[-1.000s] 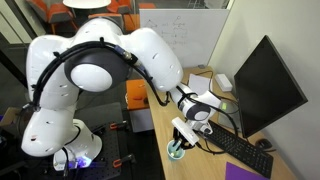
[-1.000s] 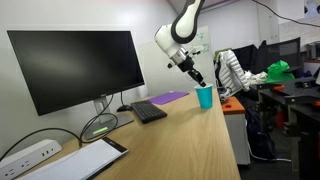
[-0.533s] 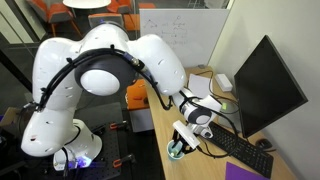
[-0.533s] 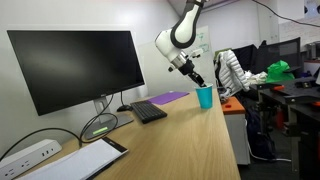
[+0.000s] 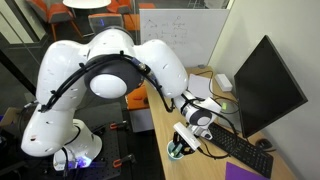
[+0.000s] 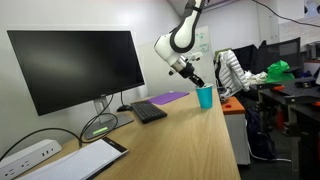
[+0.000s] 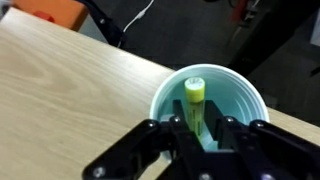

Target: Take the marker out of the cup and put it on the table

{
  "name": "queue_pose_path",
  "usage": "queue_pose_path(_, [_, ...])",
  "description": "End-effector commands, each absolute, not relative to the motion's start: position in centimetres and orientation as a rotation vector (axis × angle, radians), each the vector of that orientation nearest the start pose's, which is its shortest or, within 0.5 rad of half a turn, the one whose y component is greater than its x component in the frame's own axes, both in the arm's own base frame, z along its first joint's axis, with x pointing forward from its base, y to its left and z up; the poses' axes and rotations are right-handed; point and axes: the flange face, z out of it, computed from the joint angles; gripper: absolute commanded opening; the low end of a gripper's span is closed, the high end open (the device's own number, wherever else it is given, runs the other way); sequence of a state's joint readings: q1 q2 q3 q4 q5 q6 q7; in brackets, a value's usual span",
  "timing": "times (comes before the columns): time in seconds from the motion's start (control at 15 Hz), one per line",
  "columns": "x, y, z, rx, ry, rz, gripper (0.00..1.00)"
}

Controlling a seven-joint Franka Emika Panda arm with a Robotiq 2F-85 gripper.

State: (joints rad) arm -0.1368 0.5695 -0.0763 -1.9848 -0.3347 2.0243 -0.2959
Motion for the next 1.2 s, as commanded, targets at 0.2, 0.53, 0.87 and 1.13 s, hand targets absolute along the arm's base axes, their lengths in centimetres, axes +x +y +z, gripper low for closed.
queue_pose_path(0.2, [53.45,-13.81,14.76,-3.102,-0.525,1.055,0.32])
queue_pose_path(0.53, [53.25,-13.39,14.45,-3.079,-0.517,1.13,0.32])
queue_pose_path(0.87, [53.38,-13.03,14.18,-3.07,-0.504,1.185,0.28])
queue_pose_path(1.13, [53.76,-12.97,13.84,-3.078,-0.513,1.189,0.24])
